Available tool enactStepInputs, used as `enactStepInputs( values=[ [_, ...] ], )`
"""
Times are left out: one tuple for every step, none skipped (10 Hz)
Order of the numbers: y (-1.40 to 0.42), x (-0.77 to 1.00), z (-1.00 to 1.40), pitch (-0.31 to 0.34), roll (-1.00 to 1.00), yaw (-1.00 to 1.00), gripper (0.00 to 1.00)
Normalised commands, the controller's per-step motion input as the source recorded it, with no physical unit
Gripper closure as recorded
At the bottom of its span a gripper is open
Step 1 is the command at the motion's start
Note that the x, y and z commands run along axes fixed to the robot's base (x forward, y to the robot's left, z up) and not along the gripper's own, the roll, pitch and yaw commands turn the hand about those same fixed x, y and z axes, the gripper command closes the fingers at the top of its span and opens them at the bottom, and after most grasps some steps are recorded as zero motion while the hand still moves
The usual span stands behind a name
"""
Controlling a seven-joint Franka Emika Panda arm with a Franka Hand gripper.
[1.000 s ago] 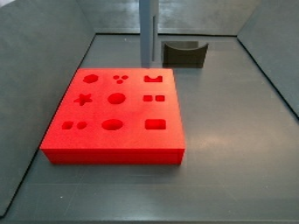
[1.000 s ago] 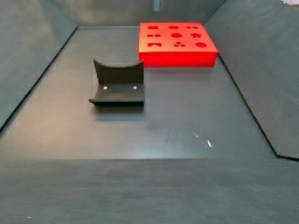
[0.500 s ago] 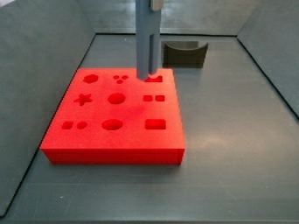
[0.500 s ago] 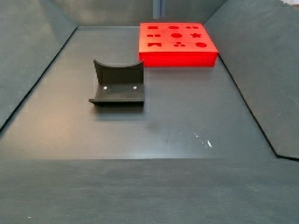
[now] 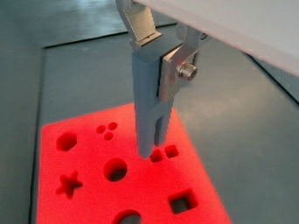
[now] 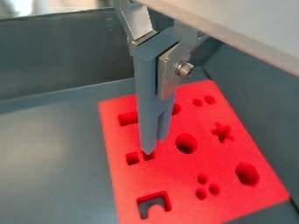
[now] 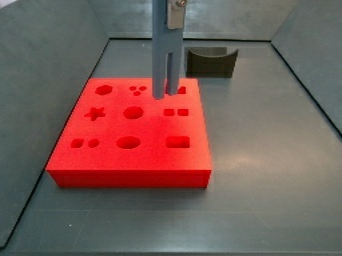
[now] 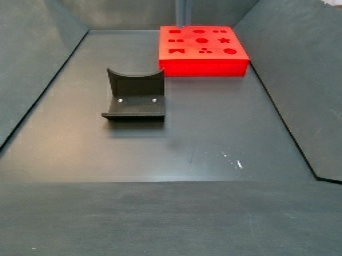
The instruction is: Insert the double-square object.
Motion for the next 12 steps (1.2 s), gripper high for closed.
enactStepInputs(
  values=[
    [0.00,0.00,-0.09,0.000,-0.03,-1.00,1.00],
    [0.00,0.00,-0.09,0.000,-0.02,-1.00,1.00],
    [0.00,0.00,-0.09,0.000,-0.02,-1.00,1.00],
    [0.00,0.00,-0.08,0.000,-0.03,-1.00,1.00],
    [0.00,0.36,-0.19,0.000,0.00,-0.76,1.00],
    [0.00,0.55,-0.25,-0.036,0.07,-0.52,1.00],
    [-0.01,0.54,-0.22,-0.004,0.14,-0.47,1.00],
    [0.00,0.45,-0.18,0.010,0.16,-0.47,1.00],
    [0.00,0.32,-0.20,0.001,0.10,-0.43,1.00],
    [0.00,0.00,-0.18,0.000,0.08,-0.24,1.00],
    [0.00,-0.06,-0.15,0.000,0.05,0.00,1.00],
    [-0.04,-0.05,-0.27,-0.039,0.00,-0.07,1.00]
  ],
)
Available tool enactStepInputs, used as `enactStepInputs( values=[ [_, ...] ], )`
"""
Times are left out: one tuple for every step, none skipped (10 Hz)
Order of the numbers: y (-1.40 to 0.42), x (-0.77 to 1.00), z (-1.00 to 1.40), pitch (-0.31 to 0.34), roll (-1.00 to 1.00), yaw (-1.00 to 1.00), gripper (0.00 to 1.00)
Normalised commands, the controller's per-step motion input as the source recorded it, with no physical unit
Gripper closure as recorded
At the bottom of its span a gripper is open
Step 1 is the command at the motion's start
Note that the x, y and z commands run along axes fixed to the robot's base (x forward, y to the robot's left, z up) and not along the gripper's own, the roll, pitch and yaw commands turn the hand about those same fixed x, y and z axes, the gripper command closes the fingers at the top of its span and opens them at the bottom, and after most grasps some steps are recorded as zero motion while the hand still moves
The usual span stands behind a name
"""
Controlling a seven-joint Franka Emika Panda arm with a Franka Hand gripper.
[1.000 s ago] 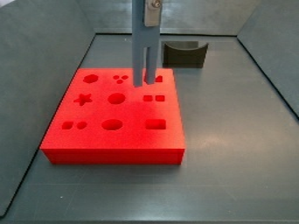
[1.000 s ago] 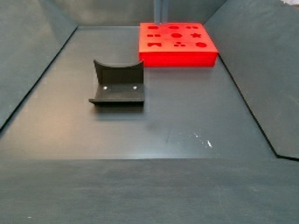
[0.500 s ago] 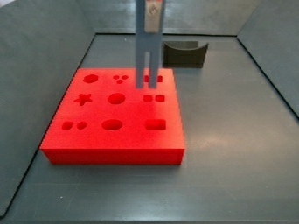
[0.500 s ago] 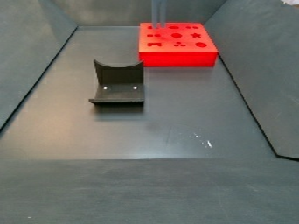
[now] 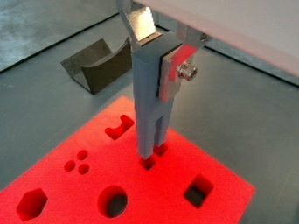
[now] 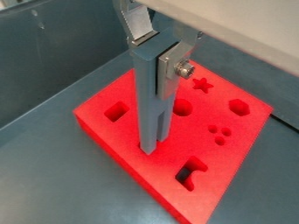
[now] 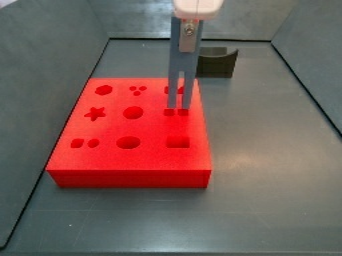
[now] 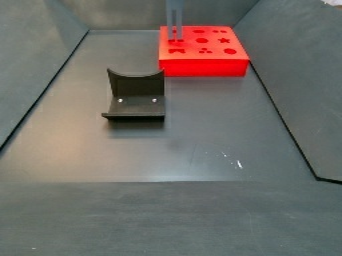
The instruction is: Insert the double-square object.
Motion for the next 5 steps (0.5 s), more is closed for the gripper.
enactStepInputs(
  values=[
    [0.00,-0.13,-0.22,-0.050,-0.15,0.03,1.00],
    [-0.03,-0.01,-0.11,-0.013,-0.16,0.15,1.00],
    [-0.03,0.00,-0.09,-0.029,-0.14,0.14,1.00],
    [-0.02,0.00,-0.05,0.000,-0.19,0.11,1.00],
    [-0.02,0.00,-0.03,-0.003,-0.23,0.10,1.00]
  ],
)
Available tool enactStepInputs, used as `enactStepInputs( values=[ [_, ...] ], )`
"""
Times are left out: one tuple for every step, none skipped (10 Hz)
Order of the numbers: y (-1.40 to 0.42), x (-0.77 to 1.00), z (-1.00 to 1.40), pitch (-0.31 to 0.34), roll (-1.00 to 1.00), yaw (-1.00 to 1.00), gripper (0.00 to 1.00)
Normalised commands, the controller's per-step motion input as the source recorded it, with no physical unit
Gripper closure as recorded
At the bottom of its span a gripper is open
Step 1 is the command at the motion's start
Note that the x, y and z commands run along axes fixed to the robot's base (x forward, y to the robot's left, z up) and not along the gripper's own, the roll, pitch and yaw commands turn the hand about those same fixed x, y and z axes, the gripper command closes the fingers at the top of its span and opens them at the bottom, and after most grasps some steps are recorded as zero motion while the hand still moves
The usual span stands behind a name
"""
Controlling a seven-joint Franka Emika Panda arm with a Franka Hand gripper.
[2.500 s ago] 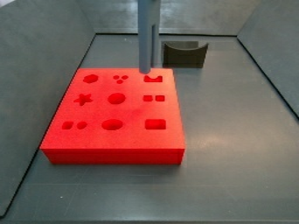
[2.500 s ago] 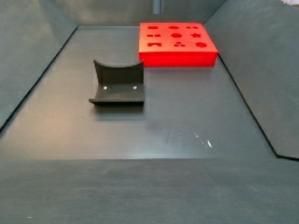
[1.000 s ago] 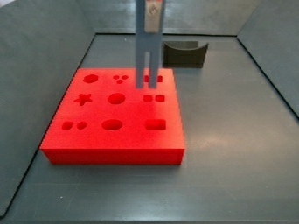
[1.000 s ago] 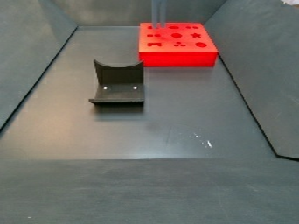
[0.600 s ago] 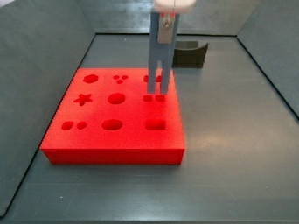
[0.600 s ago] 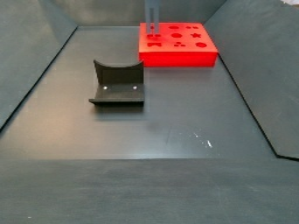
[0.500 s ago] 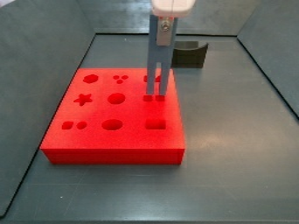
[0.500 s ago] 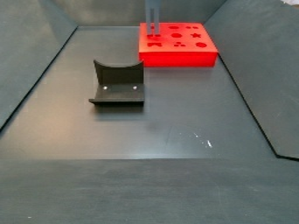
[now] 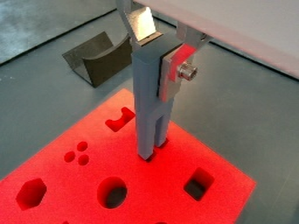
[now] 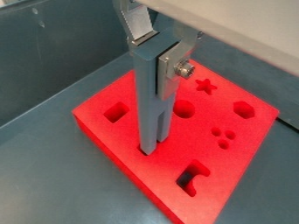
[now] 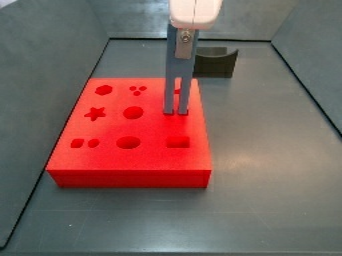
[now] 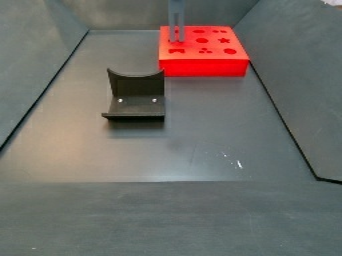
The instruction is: Insert the double-square object.
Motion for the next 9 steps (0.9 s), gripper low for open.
enactStepInputs(
  values=[
    [0.00,0.00,0.00,-0.030,-0.30,0.08,1.00],
    [0.00,0.00,-0.13,-0.039,-0.25,0.00,1.00],
    [0.07,0.00,-0.27,-0.014,-0.15,0.00,1.00],
    [0.11,0.07,-0.37,0.000,-0.12,-0.05,1.00],
    [0.16,0.05,-0.37,0.000,-0.09,-0.08,1.00],
    [0.14,0.03,-0.35,0.000,-0.08,-0.02,1.00],
    [0.12,0.03,-0.37,0.000,-0.10,-0.03,1.00],
    [0.07,0.00,-0.45,-0.023,-0.12,-0.03,1.00],
    [0.00,0.00,-0.47,-0.023,-0.06,-0.06,1.00]
  ],
)
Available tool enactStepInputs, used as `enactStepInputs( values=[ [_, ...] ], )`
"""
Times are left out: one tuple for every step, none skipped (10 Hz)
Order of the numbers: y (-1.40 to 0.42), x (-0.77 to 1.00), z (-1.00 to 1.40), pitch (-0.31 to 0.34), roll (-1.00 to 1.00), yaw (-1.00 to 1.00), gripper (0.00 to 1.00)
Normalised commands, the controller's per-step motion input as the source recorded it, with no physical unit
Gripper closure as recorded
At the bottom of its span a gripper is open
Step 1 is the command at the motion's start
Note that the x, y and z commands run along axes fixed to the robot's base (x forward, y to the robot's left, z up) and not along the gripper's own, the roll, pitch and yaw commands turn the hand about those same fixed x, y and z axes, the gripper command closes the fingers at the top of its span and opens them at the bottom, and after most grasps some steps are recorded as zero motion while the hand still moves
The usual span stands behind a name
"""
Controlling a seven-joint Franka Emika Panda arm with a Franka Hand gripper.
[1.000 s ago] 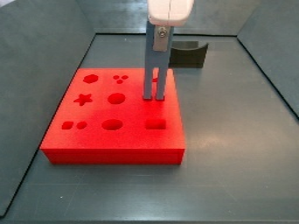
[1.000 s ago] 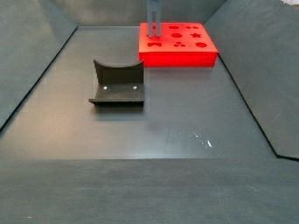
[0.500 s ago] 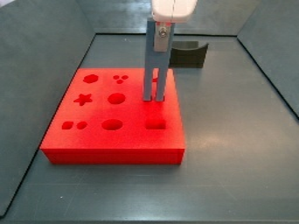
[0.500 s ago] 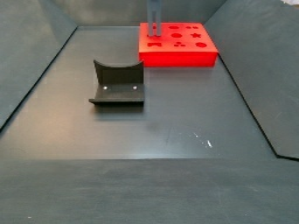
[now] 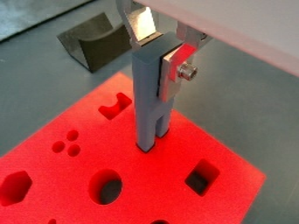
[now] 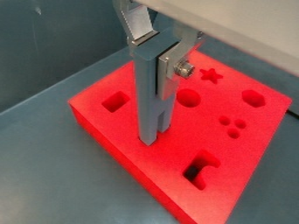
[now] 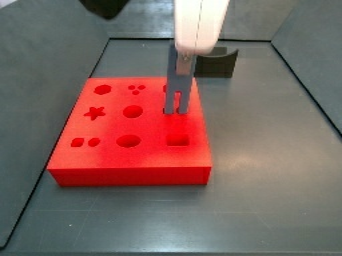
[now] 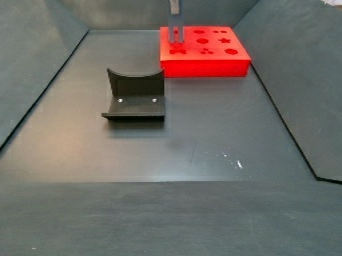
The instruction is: Insert the double-square object.
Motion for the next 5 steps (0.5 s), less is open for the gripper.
enactStepInputs(
  values=[
    [0.00,0.00,-0.46,-0.030,-0.03,-0.07,1.00],
    [0.00,0.00,-0.30,-0.001,0.00,-0.03,1.00],
    [0.00,0.00,0.00,-0.037,0.00,0.00,1.00],
    [0.00,0.00,0.00,-0.006,0.00,0.00,1.00],
    [0.00,0.00,0.00,0.000,0.00,0.00,1.00]
  ],
)
